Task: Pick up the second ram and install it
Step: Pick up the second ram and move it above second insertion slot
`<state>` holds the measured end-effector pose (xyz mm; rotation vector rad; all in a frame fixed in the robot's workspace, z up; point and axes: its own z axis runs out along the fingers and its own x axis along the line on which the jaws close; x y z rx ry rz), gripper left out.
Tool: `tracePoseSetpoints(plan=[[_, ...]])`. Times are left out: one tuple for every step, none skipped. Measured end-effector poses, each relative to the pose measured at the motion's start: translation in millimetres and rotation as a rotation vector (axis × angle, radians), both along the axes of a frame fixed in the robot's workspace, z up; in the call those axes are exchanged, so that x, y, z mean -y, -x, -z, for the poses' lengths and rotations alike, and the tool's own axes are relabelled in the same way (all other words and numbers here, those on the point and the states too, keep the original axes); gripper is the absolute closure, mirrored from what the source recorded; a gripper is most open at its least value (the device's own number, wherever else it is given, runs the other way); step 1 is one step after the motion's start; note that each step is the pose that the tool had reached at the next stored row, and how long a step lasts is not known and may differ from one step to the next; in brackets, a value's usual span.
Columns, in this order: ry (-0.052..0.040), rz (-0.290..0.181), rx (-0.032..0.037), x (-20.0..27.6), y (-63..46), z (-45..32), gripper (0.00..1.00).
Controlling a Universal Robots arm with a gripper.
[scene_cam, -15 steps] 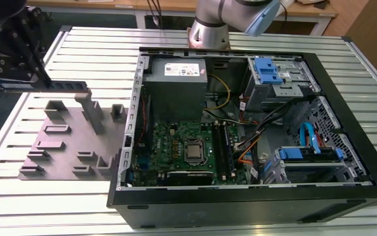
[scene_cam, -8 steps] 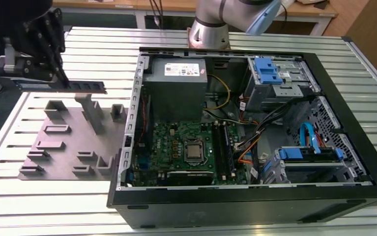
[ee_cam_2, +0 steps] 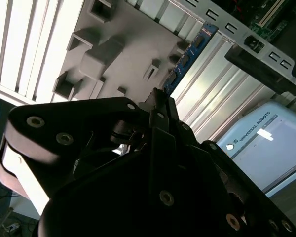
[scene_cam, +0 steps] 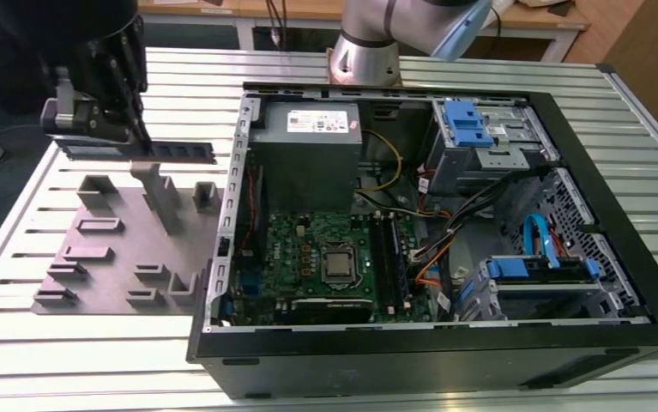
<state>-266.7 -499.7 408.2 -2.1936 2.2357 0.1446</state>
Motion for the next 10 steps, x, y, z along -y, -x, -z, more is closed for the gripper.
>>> tracePoseSetpoints(plan=[[0.0, 0.0, -0.0004, 0.0, -3.0, 0.0, 0.89], [-0.0001, 0.0, -0.0007, 0.0, -5.8, 0.1, 0.89], [-0.0001, 0.0, -0.001, 0.0, -8.6, 0.0, 0.89], [-0.0001, 0.0, -0.0014, 0.0, -11.5, 0.0, 0.89], [0.0, 0.0, -0.0017, 0.0, -14.3, 0.0, 0.89], [0.0, 0.0, -0.0021, 0.0, -17.1, 0.0, 0.89], [-0.0001, 0.0, -0.0025, 0.0, -19.9, 0.1, 0.89], [0.0, 0.0, -0.003, 0.0, -22.8, 0.0, 0.89], [-0.0001, 0.0, -0.0034, 0.0, -25.7, 0.0, 0.89], [0.0, 0.0, -0.0039, 0.0, -28.7, 0.0, 0.89]])
